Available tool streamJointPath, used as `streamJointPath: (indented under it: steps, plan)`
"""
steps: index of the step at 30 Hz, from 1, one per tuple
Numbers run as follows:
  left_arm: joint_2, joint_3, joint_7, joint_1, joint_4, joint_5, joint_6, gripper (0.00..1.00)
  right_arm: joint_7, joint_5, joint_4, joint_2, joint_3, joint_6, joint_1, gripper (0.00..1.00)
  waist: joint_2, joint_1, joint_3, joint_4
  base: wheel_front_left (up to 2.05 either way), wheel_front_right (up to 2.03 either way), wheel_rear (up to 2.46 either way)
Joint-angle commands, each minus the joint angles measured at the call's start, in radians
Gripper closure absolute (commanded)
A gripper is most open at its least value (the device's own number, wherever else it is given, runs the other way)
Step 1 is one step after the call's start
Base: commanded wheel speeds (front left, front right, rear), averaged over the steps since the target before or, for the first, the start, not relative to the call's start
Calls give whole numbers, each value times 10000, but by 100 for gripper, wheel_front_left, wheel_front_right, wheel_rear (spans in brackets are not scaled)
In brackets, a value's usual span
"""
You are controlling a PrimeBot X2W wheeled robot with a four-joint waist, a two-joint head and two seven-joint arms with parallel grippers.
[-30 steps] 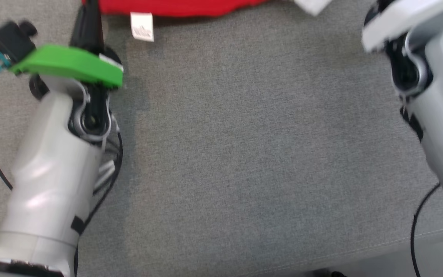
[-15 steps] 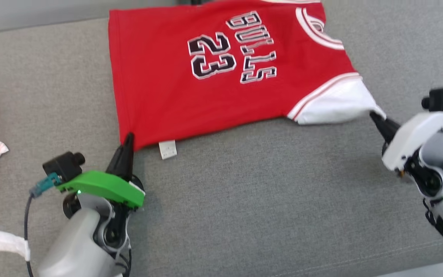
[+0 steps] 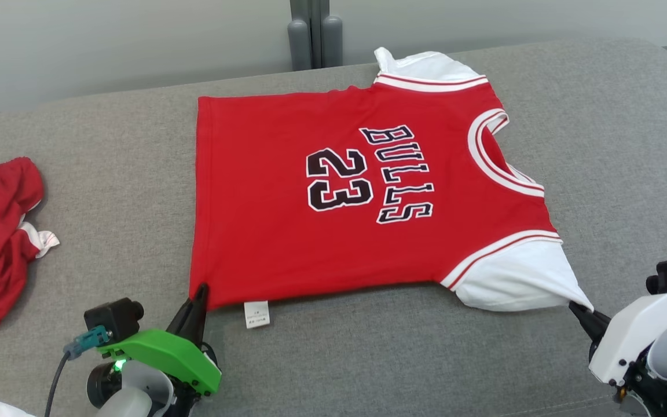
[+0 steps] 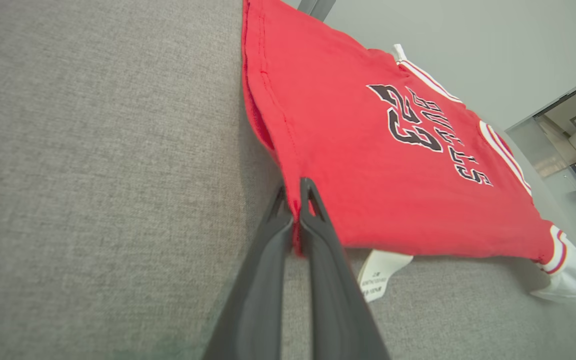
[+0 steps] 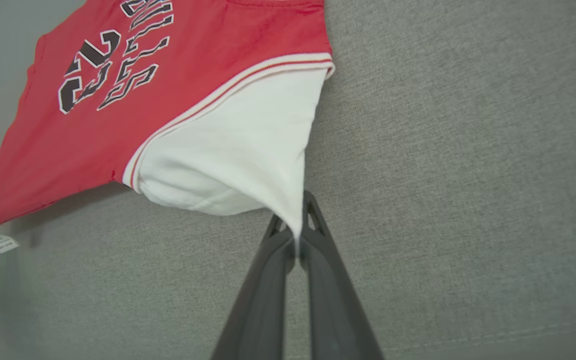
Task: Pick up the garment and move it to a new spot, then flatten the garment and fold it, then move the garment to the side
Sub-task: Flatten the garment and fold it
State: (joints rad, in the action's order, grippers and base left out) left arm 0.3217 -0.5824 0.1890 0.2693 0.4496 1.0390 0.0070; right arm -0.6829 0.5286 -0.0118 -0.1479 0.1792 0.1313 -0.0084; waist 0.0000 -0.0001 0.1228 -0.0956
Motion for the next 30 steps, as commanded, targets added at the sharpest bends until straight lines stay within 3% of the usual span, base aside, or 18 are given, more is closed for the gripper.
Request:
streamJointPath:
  steps: [1,4,10,14,21,30]
  plan:
    - [154,-20,-93,-262,-172,-139,180,100,-330,-283,-385,215,263,-9,293,100,0,1,-47,80,0,0,0]
    - [337,-68,-345,-580,-608,-161,629,100,-1075,-670,-1263,717,709,-9,772,100,0,1,-32,139,0,0,0]
    - [674,-330,-947,-1060,-1336,-298,1356,100,-2013,-831,-2190,952,1172,-10,1417,100,0,1,58,228,0,0,0]
    - [745,-343,-1123,-1167,-1890,-234,1620,100,-1824,-580,-2364,967,1327,-9,1266,100,0,1,136,226,0,0,0]
    - [752,-313,-1420,-469,-2342,-300,1759,100,-1348,-702,-1968,969,855,-9,-30,100,0,1,321,168,0,0,0]
    - [319,-399,-2380,1078,-1752,-327,2210,100,-1084,-951,-587,966,110,-9,-2452,100,0,1,803,223,0,0,0]
